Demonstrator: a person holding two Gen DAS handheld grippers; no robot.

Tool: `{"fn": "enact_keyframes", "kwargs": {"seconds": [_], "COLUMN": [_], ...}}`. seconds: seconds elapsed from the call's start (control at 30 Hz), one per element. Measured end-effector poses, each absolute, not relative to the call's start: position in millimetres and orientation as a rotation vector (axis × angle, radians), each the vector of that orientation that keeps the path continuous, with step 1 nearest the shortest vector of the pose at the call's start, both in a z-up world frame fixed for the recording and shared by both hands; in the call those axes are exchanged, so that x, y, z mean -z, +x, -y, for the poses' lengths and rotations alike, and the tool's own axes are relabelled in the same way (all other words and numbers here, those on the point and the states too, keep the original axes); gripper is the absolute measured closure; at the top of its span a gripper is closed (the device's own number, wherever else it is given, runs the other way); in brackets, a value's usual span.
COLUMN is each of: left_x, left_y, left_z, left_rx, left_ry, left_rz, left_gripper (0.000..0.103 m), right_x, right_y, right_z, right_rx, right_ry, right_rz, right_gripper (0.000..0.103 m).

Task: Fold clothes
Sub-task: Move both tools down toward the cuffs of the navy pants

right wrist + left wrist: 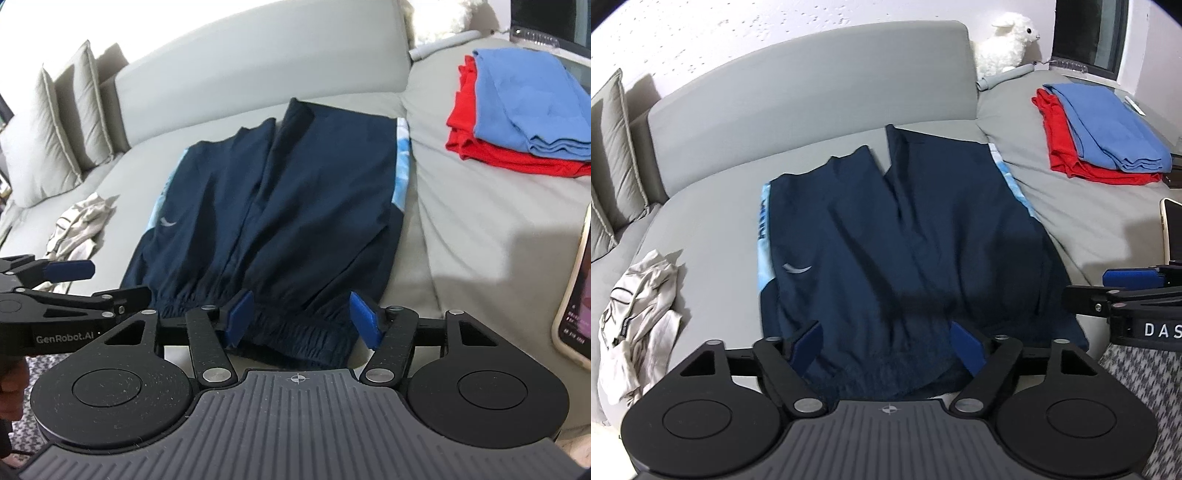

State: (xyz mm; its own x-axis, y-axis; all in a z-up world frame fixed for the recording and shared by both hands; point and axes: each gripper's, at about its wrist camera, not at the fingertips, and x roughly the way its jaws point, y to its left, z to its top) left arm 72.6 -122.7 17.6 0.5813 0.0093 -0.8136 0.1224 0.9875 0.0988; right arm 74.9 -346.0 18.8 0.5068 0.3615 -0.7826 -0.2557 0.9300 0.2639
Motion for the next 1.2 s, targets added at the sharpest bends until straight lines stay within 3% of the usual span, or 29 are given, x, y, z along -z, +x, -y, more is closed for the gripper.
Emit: {"fn": "enact_keyframes", "kwargs": {"seconds": [0.47, 0.7, 1.2], "left_x": [2, 10, 30], "left_y": [94, 106, 127], "left_z": [163, 173, 188], "left_rx": [0.156, 0.150, 0.156], "left_ry": [0.173, 0.187, 0.222], "left_rz": [-1.012, -1.033, -1.076], "left_gripper": [0.049, 0.049, 0.049], "right_x": [8, 32, 65], "right_y": [123, 144, 156], "right_z": [383, 397, 387], "right_rx": [-0.294, -0.248, -0.192], "right_ry": [0.218, 0.336, 0.367], "right_rz": [-1.074, -1.114, -1.148], "right_gripper": [0.040, 0.056, 0.059]}}
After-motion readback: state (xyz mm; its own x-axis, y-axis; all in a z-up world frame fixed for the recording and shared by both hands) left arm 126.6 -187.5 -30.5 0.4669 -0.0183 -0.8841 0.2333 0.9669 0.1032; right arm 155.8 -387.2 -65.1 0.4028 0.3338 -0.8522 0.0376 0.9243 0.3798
